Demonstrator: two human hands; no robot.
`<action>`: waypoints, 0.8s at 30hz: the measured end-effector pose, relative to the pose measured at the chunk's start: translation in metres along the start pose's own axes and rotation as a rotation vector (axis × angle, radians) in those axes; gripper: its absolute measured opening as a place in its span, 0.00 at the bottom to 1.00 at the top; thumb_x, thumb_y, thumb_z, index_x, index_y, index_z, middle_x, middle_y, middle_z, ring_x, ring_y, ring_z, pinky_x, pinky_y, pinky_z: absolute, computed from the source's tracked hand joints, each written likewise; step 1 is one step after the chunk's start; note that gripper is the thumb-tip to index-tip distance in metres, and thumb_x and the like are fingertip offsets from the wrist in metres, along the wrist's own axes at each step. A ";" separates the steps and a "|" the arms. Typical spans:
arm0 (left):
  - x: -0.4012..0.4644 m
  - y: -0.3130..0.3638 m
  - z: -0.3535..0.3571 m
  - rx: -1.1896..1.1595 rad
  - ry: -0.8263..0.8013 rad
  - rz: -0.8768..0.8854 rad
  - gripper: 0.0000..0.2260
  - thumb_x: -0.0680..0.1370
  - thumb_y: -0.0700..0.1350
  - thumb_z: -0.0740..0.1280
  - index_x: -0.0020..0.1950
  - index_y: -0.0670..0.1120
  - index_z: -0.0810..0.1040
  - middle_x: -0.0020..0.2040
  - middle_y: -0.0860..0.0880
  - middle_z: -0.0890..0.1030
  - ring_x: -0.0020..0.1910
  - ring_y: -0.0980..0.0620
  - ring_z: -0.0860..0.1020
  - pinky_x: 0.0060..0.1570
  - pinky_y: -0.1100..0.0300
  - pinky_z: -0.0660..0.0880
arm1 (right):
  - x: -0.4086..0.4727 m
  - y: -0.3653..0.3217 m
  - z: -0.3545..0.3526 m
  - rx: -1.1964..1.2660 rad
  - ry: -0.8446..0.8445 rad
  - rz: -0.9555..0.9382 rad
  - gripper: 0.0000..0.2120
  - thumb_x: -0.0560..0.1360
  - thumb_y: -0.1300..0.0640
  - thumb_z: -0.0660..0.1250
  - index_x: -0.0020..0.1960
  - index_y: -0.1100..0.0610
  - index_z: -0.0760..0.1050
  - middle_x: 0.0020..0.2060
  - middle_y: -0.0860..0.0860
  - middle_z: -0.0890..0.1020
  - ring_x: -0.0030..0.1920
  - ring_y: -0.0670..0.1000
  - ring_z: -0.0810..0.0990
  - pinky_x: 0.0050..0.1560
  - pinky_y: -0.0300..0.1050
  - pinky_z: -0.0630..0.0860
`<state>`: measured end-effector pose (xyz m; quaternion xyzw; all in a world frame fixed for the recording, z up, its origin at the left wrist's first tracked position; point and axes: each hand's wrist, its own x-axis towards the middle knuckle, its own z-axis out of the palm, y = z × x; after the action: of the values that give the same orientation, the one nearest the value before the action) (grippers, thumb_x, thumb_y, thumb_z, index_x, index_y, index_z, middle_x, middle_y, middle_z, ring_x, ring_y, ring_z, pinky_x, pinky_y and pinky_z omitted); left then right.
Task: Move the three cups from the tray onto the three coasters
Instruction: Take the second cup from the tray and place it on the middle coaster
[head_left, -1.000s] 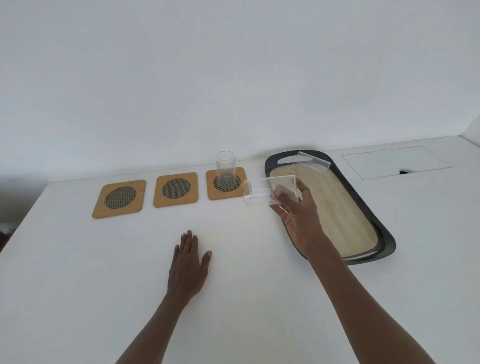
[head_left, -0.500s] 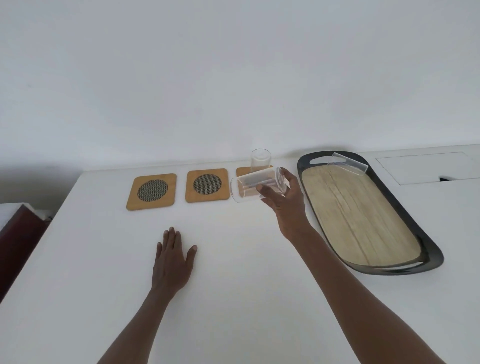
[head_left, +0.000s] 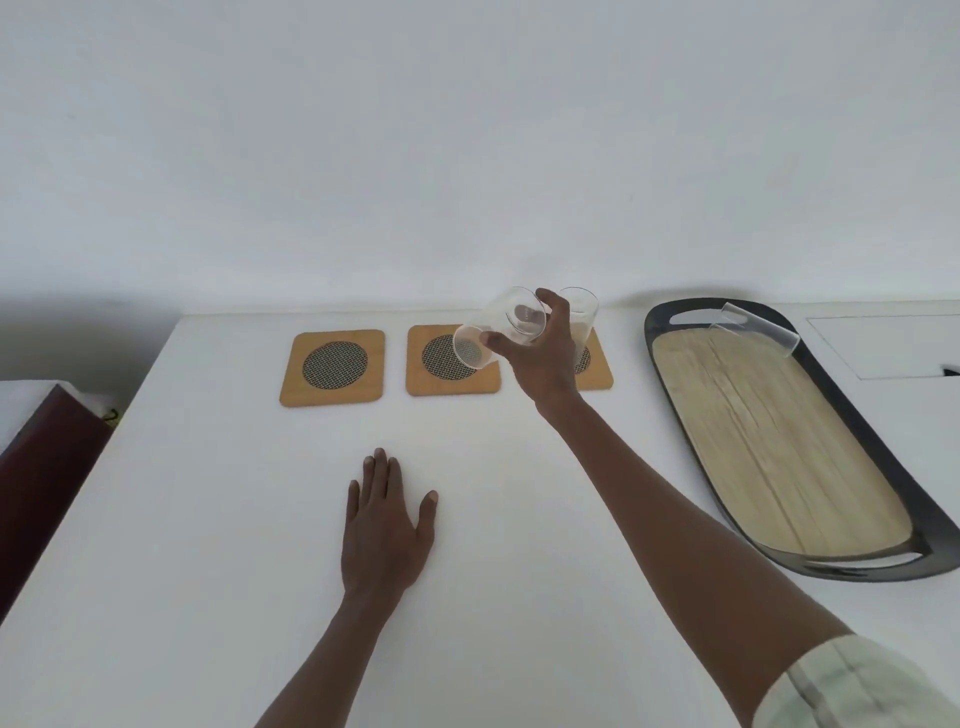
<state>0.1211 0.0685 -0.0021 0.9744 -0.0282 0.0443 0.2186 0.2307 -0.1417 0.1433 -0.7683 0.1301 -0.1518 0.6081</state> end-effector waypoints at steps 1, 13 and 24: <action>0.001 -0.001 0.000 -0.001 -0.001 -0.007 0.36 0.79 0.63 0.49 0.79 0.40 0.56 0.81 0.46 0.53 0.80 0.52 0.48 0.78 0.51 0.49 | 0.007 0.002 0.009 -0.030 -0.011 -0.005 0.41 0.65 0.55 0.82 0.71 0.53 0.63 0.56 0.49 0.78 0.56 0.51 0.77 0.59 0.47 0.74; 0.001 0.001 0.000 0.006 -0.005 -0.019 0.34 0.80 0.61 0.51 0.79 0.41 0.55 0.81 0.46 0.53 0.80 0.52 0.47 0.78 0.50 0.51 | 0.058 0.024 0.066 -0.330 -0.163 -0.033 0.40 0.67 0.53 0.80 0.72 0.56 0.62 0.63 0.56 0.77 0.63 0.57 0.75 0.58 0.49 0.73; 0.001 0.002 0.000 0.011 -0.009 -0.026 0.33 0.80 0.61 0.52 0.79 0.42 0.56 0.81 0.46 0.53 0.80 0.52 0.48 0.78 0.50 0.52 | 0.070 0.032 0.078 -0.434 -0.232 -0.048 0.40 0.68 0.52 0.78 0.73 0.55 0.62 0.63 0.54 0.77 0.64 0.56 0.73 0.54 0.48 0.71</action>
<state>0.1217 0.0669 -0.0013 0.9760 -0.0161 0.0373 0.2139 0.3248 -0.1059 0.1006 -0.8960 0.0707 -0.0453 0.4360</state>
